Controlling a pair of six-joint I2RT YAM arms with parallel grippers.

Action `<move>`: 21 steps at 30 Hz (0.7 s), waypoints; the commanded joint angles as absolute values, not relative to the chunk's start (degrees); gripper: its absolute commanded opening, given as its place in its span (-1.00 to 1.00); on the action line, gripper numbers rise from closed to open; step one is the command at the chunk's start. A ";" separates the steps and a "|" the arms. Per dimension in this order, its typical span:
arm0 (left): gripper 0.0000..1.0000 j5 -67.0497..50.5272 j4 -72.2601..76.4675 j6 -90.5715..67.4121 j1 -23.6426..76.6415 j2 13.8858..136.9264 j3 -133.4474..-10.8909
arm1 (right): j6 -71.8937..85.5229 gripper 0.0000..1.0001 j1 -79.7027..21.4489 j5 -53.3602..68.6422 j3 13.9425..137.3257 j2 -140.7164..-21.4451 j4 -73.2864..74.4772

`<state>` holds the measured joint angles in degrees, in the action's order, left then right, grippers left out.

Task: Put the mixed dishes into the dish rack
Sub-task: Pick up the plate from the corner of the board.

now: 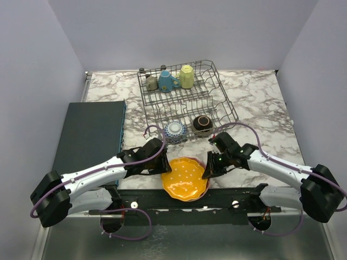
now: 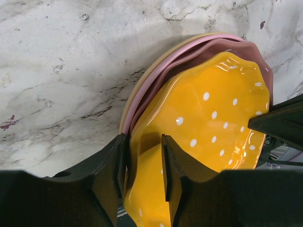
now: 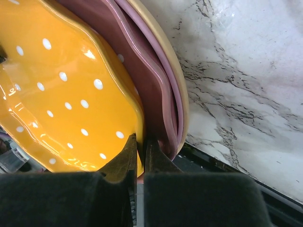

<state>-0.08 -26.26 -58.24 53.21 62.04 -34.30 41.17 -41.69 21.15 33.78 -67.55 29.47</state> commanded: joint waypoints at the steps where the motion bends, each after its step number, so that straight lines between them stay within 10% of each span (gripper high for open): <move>1: -0.25 -5.53 -23.49 -59.28 54.40 61.86 -33.92 | 44.78 -0.99 -42.08 18.00 35.49 -66.34 24.17; 21: -0.12 -7.22 -30.38 -60.27 54.40 55.48 -34.60 | 47.28 -0.99 -42.70 17.89 34.48 -68.93 13.80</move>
